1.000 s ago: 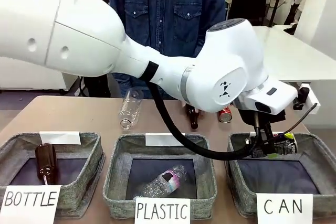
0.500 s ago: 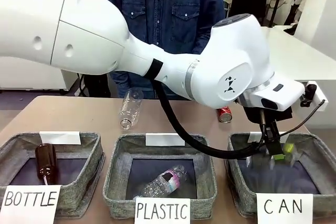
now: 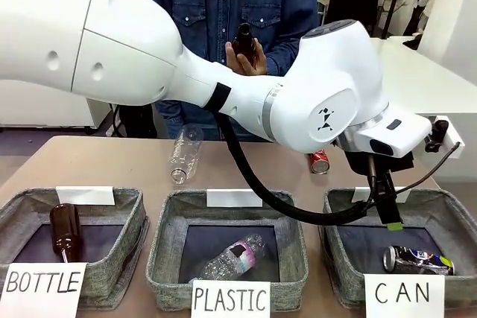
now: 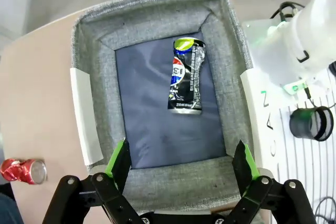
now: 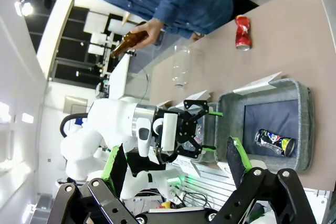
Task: Sort the can waste into the basket.
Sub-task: Pick up the can waste from the table and place it in the right Fabric basket.
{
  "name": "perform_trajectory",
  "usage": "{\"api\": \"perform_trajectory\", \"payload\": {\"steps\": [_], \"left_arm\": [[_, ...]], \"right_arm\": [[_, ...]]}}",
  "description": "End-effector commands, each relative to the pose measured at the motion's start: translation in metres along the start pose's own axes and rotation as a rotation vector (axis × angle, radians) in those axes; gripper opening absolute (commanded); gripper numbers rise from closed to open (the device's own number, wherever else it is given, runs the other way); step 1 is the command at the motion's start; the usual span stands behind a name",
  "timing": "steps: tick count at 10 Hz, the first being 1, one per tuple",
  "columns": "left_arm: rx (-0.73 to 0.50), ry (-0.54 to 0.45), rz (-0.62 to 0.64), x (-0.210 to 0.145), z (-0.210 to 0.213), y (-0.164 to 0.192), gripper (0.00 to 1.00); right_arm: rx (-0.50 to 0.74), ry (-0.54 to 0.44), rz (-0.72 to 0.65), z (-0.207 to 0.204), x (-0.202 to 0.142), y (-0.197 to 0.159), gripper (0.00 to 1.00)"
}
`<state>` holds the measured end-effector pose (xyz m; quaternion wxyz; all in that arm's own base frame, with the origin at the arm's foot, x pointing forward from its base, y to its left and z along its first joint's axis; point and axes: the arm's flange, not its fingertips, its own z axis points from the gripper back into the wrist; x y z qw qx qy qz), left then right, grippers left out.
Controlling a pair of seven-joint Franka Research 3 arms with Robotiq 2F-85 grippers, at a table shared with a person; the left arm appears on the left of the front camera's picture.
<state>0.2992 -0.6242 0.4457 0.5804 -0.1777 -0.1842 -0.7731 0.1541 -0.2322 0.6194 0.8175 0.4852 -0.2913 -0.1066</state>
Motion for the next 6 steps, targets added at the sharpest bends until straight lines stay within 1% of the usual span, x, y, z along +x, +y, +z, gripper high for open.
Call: {"api": "perform_trajectory", "payload": {"steps": [1, 3, 6], "left_arm": [[-0.007, 0.0, -0.015, 0.0069, 0.0066, -0.0063, 1.0], [0.006, 0.005, -0.034, 0.0101, 0.0098, -0.0108, 1.0], [-0.006, 0.08, -0.043, 0.0149, 0.0109, -0.0143, 1.0]], "right_arm": [[0.006, -0.016, 0.003, 0.0004, -0.001, 0.0009, 1.0], [0.006, -0.016, 0.003, 0.0004, -0.001, 0.0009, 1.0], [0.006, -0.016, 0.003, 0.0004, -0.001, 0.0009, 1.0]]}}
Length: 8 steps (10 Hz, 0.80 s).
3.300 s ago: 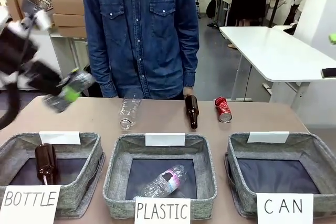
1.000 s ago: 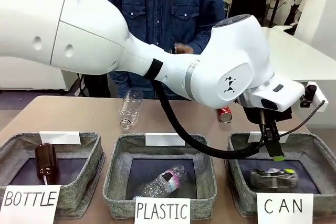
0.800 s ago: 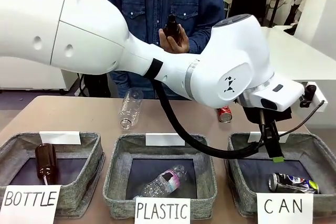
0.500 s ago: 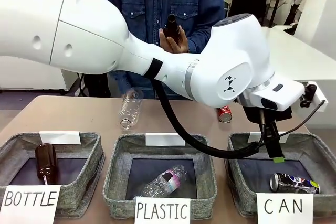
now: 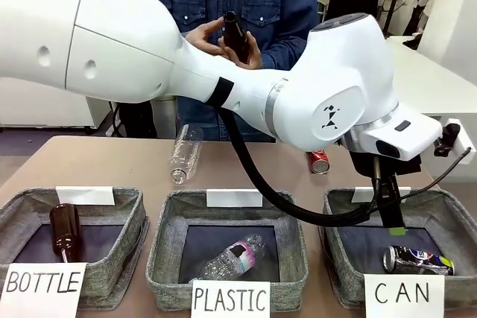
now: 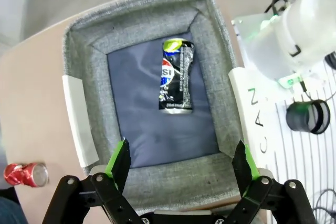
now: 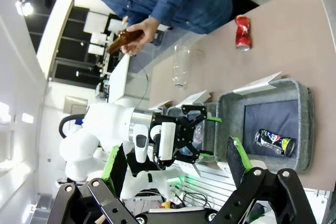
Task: Sort the can waste into the basket.
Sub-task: Pick up the can waste from the table and place it in the right Fabric basket.
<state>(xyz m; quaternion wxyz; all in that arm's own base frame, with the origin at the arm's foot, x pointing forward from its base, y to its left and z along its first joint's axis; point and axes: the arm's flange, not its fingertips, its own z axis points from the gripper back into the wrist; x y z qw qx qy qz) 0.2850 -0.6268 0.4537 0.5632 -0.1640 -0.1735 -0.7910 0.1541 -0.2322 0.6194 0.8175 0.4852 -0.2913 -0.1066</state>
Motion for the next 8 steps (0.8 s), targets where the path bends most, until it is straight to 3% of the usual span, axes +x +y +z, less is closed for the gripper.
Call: {"api": "perform_trajectory", "payload": {"steps": [1, 8], "left_arm": [[-0.001, 0.042, 0.008, 0.01, 0.009, -0.002, 1.0], [0.038, 0.016, -0.035, 0.03, 0.02, -0.007, 1.0]], "right_arm": [[0.006, -0.016, 0.003, 0.0, -0.001, 0.001, 1.0], [0.006, -0.016, 0.003, 0.0, -0.001, 0.001, 1.0]]}}
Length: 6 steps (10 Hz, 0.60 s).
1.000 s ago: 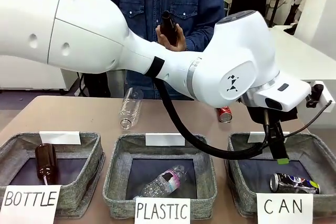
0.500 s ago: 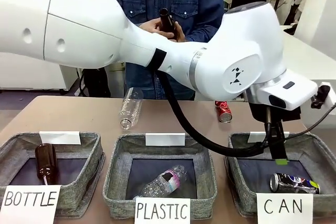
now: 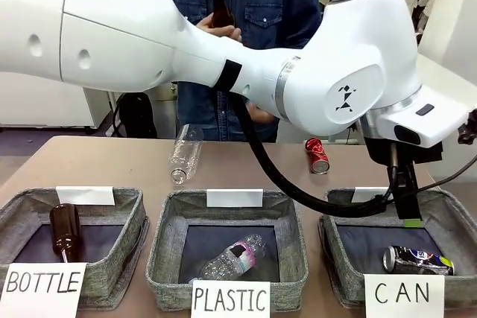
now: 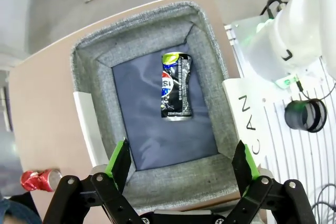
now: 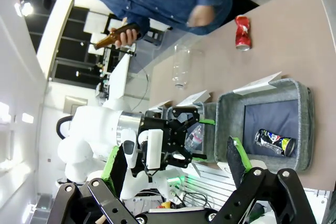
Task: Sort the can waste into the basket.
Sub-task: Pick up the can waste from the table and place it in the right Fabric basket.
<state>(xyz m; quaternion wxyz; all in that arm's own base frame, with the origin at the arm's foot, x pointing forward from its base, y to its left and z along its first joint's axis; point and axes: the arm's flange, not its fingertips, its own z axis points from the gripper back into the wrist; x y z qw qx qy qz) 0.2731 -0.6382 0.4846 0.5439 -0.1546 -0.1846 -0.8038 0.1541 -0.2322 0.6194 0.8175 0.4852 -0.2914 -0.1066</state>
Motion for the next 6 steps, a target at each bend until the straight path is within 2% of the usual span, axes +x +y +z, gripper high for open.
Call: {"api": "perform_trajectory", "payload": {"steps": [1, 6], "left_arm": [[0.02, 0.017, 0.017, 0.004, -0.003, -0.002, 1.0], [0.043, -0.011, -0.027, 0.014, 0.014, -0.012, 1.0]], "right_arm": [[0.006, -0.016, 0.003, 0.0, -0.001, 0.001, 1.0], [0.006, -0.016, 0.003, 0.0, -0.001, 0.001, 1.0]]}}
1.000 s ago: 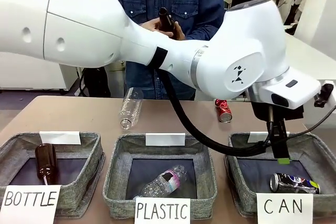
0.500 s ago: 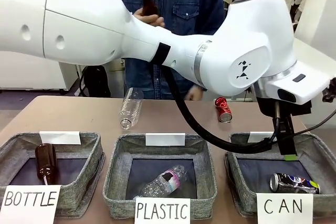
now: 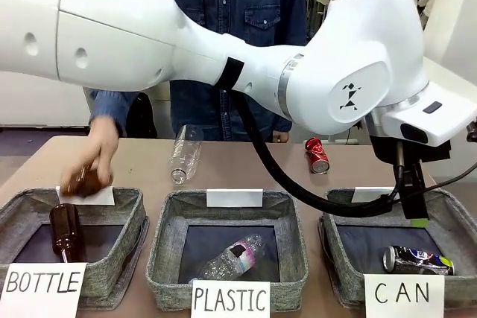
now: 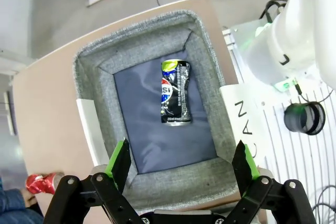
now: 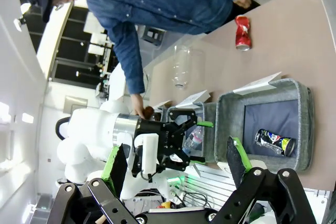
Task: Sort the can waste into the basket.
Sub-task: Pick up the can waste from the table and place it in the right Fabric basket.
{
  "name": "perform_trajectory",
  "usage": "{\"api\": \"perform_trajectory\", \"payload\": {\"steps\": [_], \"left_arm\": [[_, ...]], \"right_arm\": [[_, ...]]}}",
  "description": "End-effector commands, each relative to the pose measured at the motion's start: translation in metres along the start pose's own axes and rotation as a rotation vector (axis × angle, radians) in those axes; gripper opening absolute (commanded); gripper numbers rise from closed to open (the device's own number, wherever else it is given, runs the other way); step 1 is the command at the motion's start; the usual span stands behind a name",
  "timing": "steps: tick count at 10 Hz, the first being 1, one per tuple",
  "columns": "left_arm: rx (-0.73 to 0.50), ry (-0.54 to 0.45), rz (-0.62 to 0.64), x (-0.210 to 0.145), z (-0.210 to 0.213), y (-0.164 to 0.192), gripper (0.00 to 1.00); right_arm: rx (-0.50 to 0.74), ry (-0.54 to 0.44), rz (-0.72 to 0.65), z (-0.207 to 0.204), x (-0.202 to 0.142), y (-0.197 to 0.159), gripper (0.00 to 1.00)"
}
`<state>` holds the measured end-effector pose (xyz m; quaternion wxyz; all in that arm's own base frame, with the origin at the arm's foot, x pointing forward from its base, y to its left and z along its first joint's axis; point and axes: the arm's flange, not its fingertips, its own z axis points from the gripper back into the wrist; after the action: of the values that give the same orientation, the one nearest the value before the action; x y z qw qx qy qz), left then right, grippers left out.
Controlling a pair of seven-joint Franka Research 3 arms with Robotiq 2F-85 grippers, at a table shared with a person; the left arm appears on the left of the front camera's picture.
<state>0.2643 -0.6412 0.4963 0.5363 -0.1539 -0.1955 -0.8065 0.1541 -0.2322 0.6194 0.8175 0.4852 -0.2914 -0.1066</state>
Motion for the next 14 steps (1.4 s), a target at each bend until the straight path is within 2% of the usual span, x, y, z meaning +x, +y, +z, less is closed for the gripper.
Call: {"api": "perform_trajectory", "payload": {"steps": [1, 5, 8, 11, 14], "left_arm": [[0.028, 0.0, -0.011, 0.004, 0.007, -0.008, 1.0], [0.036, -0.004, 0.005, -0.006, 0.017, -0.008, 1.0], [0.001, 0.047, 0.033, -0.04, 0.062, -0.012, 1.0], [0.044, 0.1, 0.107, -0.103, 0.135, -0.015, 1.0], [0.055, 0.164, 0.294, -0.189, 0.228, -0.005, 1.0]], "right_arm": [[0.006, -0.016, 0.003, 0.0, -0.001, 0.001, 1.0], [0.006, -0.016, 0.003, 0.0, -0.001, 0.001, 1.0], [0.006, -0.016, 0.003, 0.0, -0.001, 0.001, 1.0], [0.006, -0.016, 0.003, 0.0, -0.001, 0.001, 1.0], [0.006, -0.016, 0.003, 0.0, -0.001, 0.001, 1.0]]}}
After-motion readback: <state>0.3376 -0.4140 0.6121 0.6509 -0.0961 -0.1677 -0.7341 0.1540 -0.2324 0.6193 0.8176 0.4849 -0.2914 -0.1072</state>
